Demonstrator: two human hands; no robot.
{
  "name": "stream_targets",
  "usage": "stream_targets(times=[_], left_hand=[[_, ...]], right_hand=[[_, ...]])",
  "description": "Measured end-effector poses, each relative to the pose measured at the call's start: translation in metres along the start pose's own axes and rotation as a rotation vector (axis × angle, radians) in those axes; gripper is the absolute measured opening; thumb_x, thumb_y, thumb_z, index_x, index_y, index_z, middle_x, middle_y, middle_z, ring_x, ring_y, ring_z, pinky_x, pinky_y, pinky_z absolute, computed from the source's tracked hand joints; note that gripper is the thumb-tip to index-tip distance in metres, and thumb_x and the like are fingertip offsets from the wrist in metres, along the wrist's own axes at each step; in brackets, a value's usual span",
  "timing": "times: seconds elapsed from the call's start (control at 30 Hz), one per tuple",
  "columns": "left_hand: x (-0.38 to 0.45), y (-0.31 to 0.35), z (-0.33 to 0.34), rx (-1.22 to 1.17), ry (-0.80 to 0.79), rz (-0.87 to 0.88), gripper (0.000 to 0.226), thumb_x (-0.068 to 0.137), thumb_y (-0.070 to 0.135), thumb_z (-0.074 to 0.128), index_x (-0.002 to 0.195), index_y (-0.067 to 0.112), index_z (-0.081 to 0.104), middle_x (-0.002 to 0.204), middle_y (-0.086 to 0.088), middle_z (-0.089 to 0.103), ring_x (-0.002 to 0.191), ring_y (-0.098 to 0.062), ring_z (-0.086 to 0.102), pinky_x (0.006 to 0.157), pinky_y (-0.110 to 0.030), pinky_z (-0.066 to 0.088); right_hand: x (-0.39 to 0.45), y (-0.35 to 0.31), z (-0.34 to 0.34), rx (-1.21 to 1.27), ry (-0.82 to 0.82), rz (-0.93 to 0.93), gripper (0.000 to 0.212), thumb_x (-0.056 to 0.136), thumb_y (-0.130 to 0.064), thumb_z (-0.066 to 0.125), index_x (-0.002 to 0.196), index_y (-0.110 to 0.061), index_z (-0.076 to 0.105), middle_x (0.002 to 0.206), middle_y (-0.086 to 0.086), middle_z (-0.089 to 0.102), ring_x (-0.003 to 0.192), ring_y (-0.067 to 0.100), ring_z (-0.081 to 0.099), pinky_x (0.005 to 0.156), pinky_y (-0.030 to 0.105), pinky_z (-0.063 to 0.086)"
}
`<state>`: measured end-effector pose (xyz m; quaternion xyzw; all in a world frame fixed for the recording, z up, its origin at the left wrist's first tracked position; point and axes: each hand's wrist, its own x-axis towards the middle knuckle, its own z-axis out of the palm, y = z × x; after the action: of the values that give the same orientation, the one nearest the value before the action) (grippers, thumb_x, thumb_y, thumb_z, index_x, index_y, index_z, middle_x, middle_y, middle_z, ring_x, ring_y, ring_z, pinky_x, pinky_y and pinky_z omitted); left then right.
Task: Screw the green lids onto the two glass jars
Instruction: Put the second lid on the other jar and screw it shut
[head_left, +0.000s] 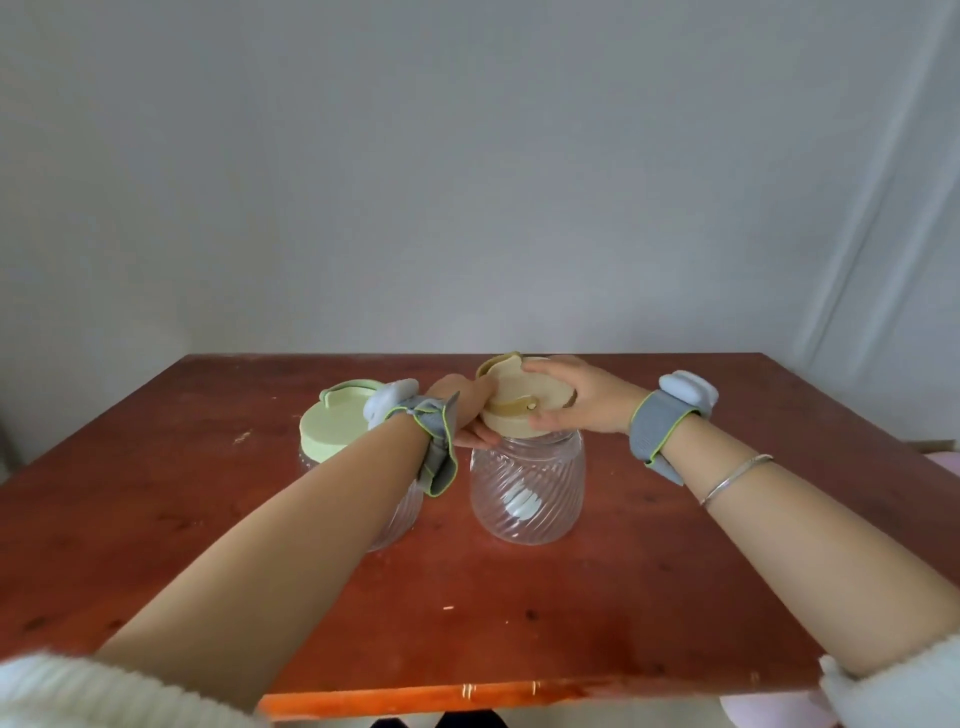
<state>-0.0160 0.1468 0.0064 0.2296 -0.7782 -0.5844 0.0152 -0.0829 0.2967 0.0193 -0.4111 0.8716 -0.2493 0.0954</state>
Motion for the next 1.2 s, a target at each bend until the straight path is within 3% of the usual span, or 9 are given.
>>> stream_targets(times=[0.2, 0.3, 0.37, 0.47, 0.53, 0.67, 0.87, 1.03, 1.2], left_hand=[[0.006, 0.001, 0.0, -0.019, -0.104, -0.064, 0.05, 0.093, 0.051, 0.038, 0.069, 0.008, 0.048, 0.044, -0.003, 0.051, 0.025, -0.009, 0.046, 0.037, -0.017, 0.046], [0.006, -0.012, 0.005, 0.251, 0.076, 0.059, 0.071, 0.094, 0.055, 0.024, 0.097, -0.004, 0.063, 0.089, -0.023, 0.068, 0.081, -0.031, 0.069, 0.076, -0.038, 0.058], [0.007, -0.029, 0.012, 0.22, 0.232, 0.15, 0.067, 0.097, 0.046, 0.024, 0.102, -0.009, 0.063, 0.11, -0.027, 0.065, 0.104, -0.035, 0.061, 0.095, -0.037, 0.047], [0.014, -0.055, 0.02, -0.05, 0.222, 0.134, 0.032, 0.092, 0.006, 0.035, 0.103, 0.001, 0.065, 0.11, -0.022, 0.061, 0.096, -0.023, 0.051, 0.074, -0.028, 0.042], [0.018, -0.069, 0.024, -0.143, 0.072, 0.103, 0.057, 0.081, -0.016, 0.032, 0.13, 0.004, 0.051, 0.122, -0.017, 0.057, 0.103, -0.021, 0.05, 0.068, -0.027, 0.044], [0.01, -0.1, 0.025, -0.031, -0.142, 0.195, 0.106, 0.066, -0.008, 0.059, 0.152, 0.018, 0.002, 0.155, -0.008, 0.026, 0.141, -0.026, 0.032, 0.113, -0.046, 0.035], [0.008, -0.114, 0.033, 0.093, -0.118, 0.291, 0.133, 0.061, 0.013, 0.086, 0.149, 0.013, -0.013, 0.159, -0.001, 0.01, 0.148, -0.016, 0.012, 0.118, -0.031, 0.019], [0.011, -0.113, 0.037, 0.01, -0.083, 0.298, 0.126, 0.06, 0.006, 0.085, 0.15, 0.016, -0.001, 0.147, 0.005, 0.029, 0.137, -0.01, 0.029, 0.107, -0.023, 0.03], [0.015, -0.118, 0.036, 0.017, -0.054, 0.309, 0.125, 0.056, 0.014, 0.088, 0.149, 0.023, 0.007, 0.148, 0.005, 0.032, 0.133, -0.01, 0.033, 0.105, -0.023, 0.032]], right_hand=[[0.003, 0.009, 0.004, -0.082, -0.018, 0.07, 0.083, 0.074, -0.033, 0.075, 0.145, -0.023, 0.033, 0.144, 0.007, 0.038, 0.135, 0.023, 0.037, 0.108, 0.027, 0.029], [0.002, 0.015, 0.006, -0.054, -0.04, 0.067, 0.077, 0.077, -0.03, 0.073, 0.144, -0.02, 0.036, 0.142, 0.006, 0.042, 0.132, 0.02, 0.04, 0.097, 0.019, 0.028], [0.0, 0.019, 0.006, -0.053, -0.05, 0.061, 0.079, 0.077, -0.028, 0.073, 0.145, -0.02, 0.034, 0.145, 0.005, 0.039, 0.134, 0.02, 0.038, 0.101, 0.02, 0.027], [-0.002, 0.02, 0.009, -0.067, -0.067, 0.06, 0.081, 0.077, -0.029, 0.072, 0.146, -0.023, 0.031, 0.15, 0.004, 0.032, 0.139, 0.019, 0.031, 0.111, 0.025, 0.023], [-0.001, 0.022, 0.01, -0.059, -0.064, 0.071, 0.08, 0.077, -0.029, 0.073, 0.145, -0.024, 0.032, 0.15, 0.003, 0.033, 0.139, 0.018, 0.031, 0.109, 0.024, 0.024], [-0.003, 0.021, 0.008, -0.052, -0.029, 0.069, 0.076, 0.075, -0.027, 0.074, 0.142, -0.022, 0.038, 0.146, 0.002, 0.038, 0.136, 0.017, 0.034, 0.099, 0.018, 0.023], [-0.006, 0.022, 0.009, -0.049, -0.003, 0.072, 0.074, 0.077, -0.025, 0.073, 0.142, -0.022, 0.038, 0.148, 0.001, 0.037, 0.138, 0.016, 0.032, 0.099, 0.016, 0.02], [0.001, 0.01, 0.002, -0.152, -0.095, 0.105, 0.073, 0.077, -0.026, 0.073, 0.139, -0.017, 0.037, 0.145, 0.002, 0.04, 0.12, 0.014, 0.043, 0.093, 0.019, 0.03], [0.021, -0.016, -0.006, -0.141, -0.138, 0.074, 0.089, 0.079, -0.035, 0.068, 0.148, -0.023, 0.014, 0.156, 0.005, 0.025, 0.143, 0.019, 0.027, 0.113, 0.028, 0.026]])
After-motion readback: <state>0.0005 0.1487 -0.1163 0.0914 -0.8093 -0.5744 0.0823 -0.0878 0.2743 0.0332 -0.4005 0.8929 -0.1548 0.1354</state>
